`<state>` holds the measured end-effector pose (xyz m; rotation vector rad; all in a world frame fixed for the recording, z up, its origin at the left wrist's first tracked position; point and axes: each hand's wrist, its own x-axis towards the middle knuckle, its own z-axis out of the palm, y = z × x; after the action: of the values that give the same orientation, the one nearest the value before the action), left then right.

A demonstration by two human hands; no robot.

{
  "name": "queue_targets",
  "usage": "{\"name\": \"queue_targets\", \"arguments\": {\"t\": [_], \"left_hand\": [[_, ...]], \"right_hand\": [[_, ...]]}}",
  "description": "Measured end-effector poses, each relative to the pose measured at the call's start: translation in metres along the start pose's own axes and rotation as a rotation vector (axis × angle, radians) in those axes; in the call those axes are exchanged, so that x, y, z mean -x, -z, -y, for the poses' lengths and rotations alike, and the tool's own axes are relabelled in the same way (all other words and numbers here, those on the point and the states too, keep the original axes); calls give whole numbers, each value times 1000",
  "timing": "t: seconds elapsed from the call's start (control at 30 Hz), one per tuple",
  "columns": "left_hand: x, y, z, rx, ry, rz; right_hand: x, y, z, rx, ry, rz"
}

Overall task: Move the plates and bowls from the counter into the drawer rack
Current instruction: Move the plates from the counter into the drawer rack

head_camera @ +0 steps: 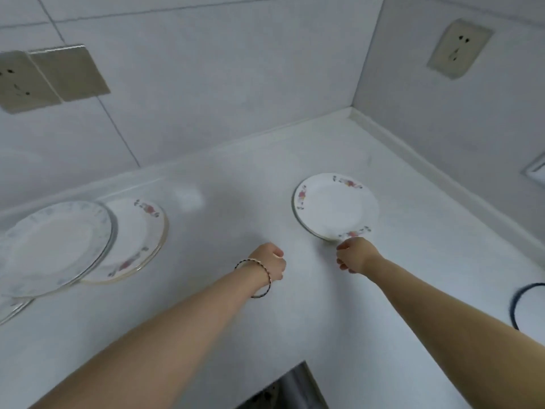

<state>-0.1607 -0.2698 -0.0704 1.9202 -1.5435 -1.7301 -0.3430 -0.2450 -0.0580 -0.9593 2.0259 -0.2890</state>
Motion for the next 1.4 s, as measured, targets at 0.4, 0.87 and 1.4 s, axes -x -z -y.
{"name": "queue_targets", "arguments": {"t": [0.4,0.87,1.4], "left_hand": [[-172,-16,-80,48,33,34],[-109,-20,-49,258,199,38],[193,-27,122,563,103,-474]], "right_hand": [[-125,40,-34,-604,-409,-316],[-60,19,-47,-794,-391,-287],[138,-48,-54,-400,100,94]]}}
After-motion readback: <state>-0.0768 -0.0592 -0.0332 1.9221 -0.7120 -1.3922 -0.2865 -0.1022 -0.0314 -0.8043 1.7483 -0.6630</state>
